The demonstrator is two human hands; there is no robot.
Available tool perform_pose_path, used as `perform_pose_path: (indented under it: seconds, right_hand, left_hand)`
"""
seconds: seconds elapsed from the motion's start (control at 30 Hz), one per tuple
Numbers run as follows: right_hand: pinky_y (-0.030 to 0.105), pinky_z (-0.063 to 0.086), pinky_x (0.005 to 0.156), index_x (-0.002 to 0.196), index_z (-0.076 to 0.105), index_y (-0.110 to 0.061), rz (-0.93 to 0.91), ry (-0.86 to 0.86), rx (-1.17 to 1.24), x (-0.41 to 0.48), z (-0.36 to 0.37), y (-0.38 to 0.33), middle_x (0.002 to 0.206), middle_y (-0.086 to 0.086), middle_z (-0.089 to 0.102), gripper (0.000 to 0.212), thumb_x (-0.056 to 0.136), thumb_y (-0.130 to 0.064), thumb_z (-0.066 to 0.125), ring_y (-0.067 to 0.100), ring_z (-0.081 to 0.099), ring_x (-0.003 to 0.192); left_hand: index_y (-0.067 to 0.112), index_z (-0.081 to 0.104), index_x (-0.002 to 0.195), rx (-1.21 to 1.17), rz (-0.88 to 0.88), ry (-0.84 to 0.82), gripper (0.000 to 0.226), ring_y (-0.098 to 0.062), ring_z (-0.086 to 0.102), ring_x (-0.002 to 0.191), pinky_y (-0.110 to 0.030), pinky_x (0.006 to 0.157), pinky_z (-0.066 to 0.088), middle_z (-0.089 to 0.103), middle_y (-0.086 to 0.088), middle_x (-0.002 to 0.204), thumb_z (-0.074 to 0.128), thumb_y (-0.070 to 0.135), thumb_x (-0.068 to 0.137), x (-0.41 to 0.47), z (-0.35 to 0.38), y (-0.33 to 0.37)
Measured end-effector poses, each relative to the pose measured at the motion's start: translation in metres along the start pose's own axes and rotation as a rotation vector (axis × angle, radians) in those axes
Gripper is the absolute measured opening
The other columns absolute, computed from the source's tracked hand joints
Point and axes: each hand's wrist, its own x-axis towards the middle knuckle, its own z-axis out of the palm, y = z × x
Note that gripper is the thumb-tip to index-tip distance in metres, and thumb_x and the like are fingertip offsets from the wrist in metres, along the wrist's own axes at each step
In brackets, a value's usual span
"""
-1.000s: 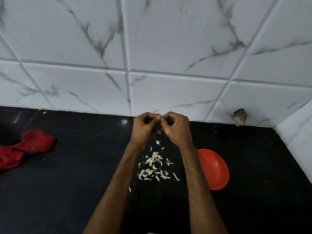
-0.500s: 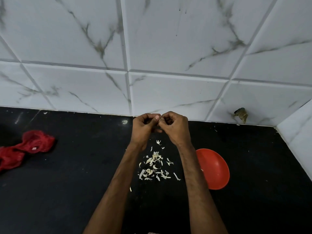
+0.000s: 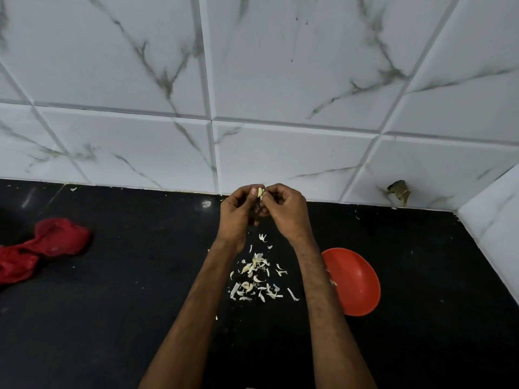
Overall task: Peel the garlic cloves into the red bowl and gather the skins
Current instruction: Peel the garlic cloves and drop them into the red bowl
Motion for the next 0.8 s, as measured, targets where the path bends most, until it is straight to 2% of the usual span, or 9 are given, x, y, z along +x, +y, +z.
perform_pose_path:
  seconds: [0.1, 0.2, 0.33, 0.5, 0.67, 0.8]
  right_hand:
    - [0.033, 0.061, 0.069, 0.089, 0.071, -0.008, 0.026, -0.017, 0.033, 0.002, 0.005, 0.001, 0.071, 0.005, 0.070, 0.012, 0.097, -0.009, 0.061, 0.016, 0.069, 0.068]
    - [0.037, 0.062, 0.074, 0.092, 0.072, -0.009, 0.021, -0.026, 0.034, 0.001, 0.008, 0.002, 0.076, 0.003, 0.072, 0.007, 0.094, -0.012, 0.065, 0.016, 0.071, 0.073]
    - [0.042, 0.063, 0.077, 0.095, 0.072, -0.011, 0.005, -0.019, -0.012, 0.001, 0.009, 0.004, 0.083, 0.002, 0.074, 0.007, 0.091, -0.016, 0.072, 0.018, 0.073, 0.080]
    - [0.043, 0.063, 0.075, 0.094, 0.071, -0.008, -0.007, 0.031, -0.025, 0.001, 0.013, 0.006, 0.083, 0.002, 0.074, 0.005, 0.091, -0.012, 0.071, 0.016, 0.073, 0.080]
    - [0.045, 0.063, 0.073, 0.089, 0.070, -0.008, 0.039, 0.061, -0.002, 0.002, 0.013, 0.008, 0.078, 0.004, 0.073, 0.007, 0.090, -0.015, 0.069, 0.019, 0.073, 0.074]
    - [0.040, 0.063, 0.073, 0.090, 0.071, -0.005, 0.102, 0.048, 0.030, 0.005, 0.010, 0.018, 0.081, 0.007, 0.074, 0.010, 0.090, -0.015, 0.073, 0.019, 0.075, 0.076]
  left_hand:
    - [0.011, 0.069, 0.109, -0.007, 0.011, 0.026, 0.019, -0.010, 0.051, 0.064, -0.020, 0.047, 0.036, 0.062, -0.005, 0.081, 0.058, 0.024, 0.100, 0.001, -0.001, 0.000]
    - [0.009, 0.068, 0.114, -0.037, 0.021, 0.019, 0.022, -0.007, 0.053, 0.062, -0.020, 0.048, 0.036, 0.066, -0.002, 0.082, 0.055, 0.022, 0.102, 0.001, 0.000, 0.002]
    - [0.015, 0.070, 0.102, -0.062, -0.016, 0.036, 0.016, -0.007, 0.057, 0.064, -0.023, 0.051, 0.039, 0.068, -0.001, 0.085, 0.056, 0.023, 0.101, 0.001, -0.001, 0.002]
    - [0.016, 0.068, 0.099, -0.101, -0.030, 0.042, 0.015, -0.004, 0.053, 0.057, -0.017, 0.045, 0.036, 0.065, 0.001, 0.077, 0.055, 0.024, 0.101, 0.002, 0.001, 0.000]
    - [0.002, 0.065, 0.113, 0.052, 0.052, -0.002, 0.026, -0.001, 0.054, 0.057, -0.016, 0.045, 0.034, 0.067, 0.000, 0.081, 0.054, 0.022, 0.102, 0.001, 0.000, -0.002]
    - [0.002, 0.067, 0.110, 0.093, 0.090, 0.020, 0.020, -0.003, 0.058, 0.061, -0.016, 0.048, 0.041, 0.067, -0.003, 0.083, 0.058, 0.016, 0.099, 0.003, -0.004, -0.009]
